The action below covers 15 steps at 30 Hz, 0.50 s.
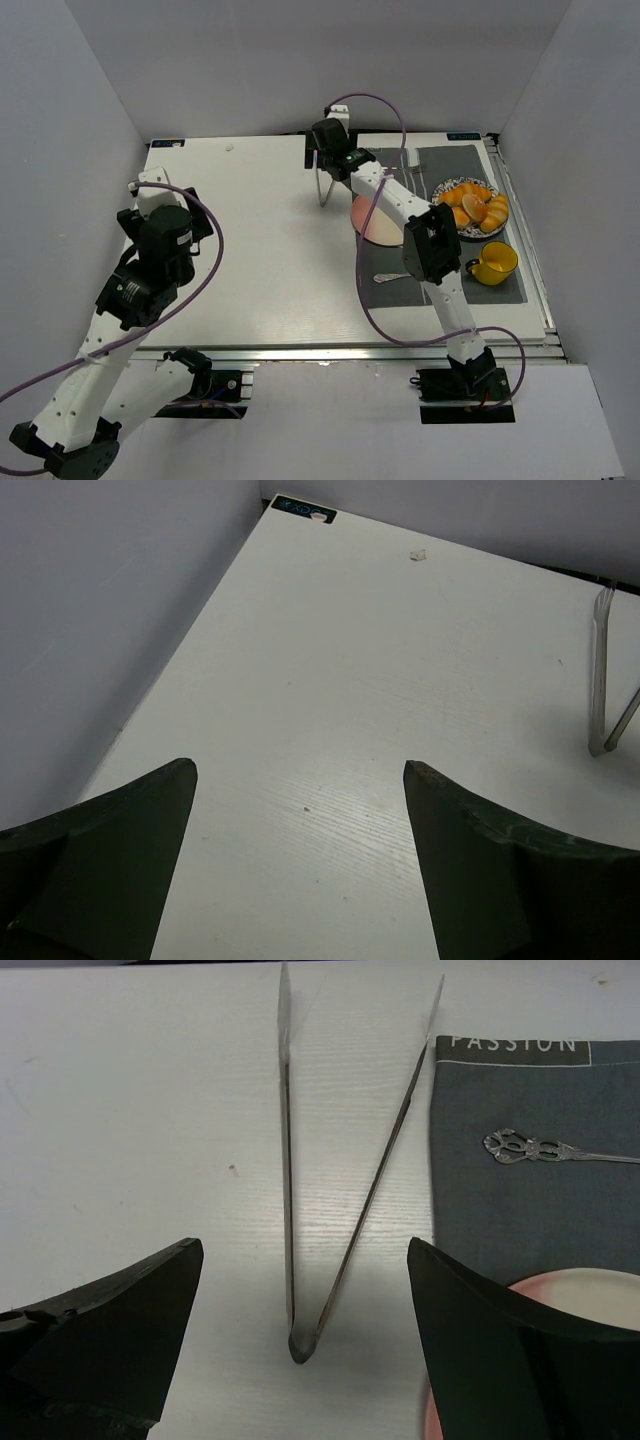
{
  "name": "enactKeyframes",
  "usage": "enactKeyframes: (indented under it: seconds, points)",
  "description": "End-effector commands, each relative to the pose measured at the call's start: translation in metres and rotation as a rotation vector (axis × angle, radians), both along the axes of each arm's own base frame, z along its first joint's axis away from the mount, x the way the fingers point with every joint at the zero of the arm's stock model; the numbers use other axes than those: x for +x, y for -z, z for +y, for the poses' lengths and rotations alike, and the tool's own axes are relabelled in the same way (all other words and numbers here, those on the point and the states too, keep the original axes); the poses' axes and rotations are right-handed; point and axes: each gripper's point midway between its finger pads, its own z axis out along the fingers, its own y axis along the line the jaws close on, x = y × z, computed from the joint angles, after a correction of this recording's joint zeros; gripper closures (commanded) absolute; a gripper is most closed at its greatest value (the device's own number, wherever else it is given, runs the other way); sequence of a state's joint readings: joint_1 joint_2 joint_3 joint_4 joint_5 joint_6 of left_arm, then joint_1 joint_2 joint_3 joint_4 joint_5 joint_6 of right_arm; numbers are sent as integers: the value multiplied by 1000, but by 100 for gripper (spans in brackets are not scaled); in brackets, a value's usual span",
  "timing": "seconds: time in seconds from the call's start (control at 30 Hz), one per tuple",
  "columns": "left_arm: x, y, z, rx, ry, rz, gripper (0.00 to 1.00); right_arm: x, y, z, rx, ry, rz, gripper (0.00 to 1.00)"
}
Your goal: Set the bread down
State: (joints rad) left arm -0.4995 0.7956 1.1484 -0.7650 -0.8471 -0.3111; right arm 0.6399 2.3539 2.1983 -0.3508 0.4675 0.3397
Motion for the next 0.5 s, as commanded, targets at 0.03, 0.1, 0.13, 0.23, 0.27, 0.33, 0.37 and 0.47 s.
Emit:
enactKeyframes:
  seconds: [0.03, 0.1, 0.13, 0.23, 0.27, 0.33, 0.37, 0.47]
  points:
    - [8, 4, -11, -13, 38, -4, 4, 26, -16, 8, 129, 75, -71, 11]
    - [9, 8, -12, -9, 40, 6, 4, 29, -3, 7, 146, 119, -60, 11]
    - [10, 8, -13, -9, 40, 6, 4, 30, 0, 6, 151, 129, -57, 11]
    - [10, 11, -13, -5, 41, 15, 4, 33, 15, 8, 160, 143, -46, 11]
    - [9, 12, -13, -3, 43, 19, 4, 34, 18, 8, 161, 143, -46, 11]
    - [9, 16, -15, -4, 49, 27, 4, 36, 27, 9, 160, 149, -45, 11]
    - [9, 18, -15, -4, 52, 30, 4, 37, 31, 10, 158, 151, -42, 11]
    - [8, 20, -14, 2, 50, 35, 4, 38, 47, 7, 136, 170, -31, 11]
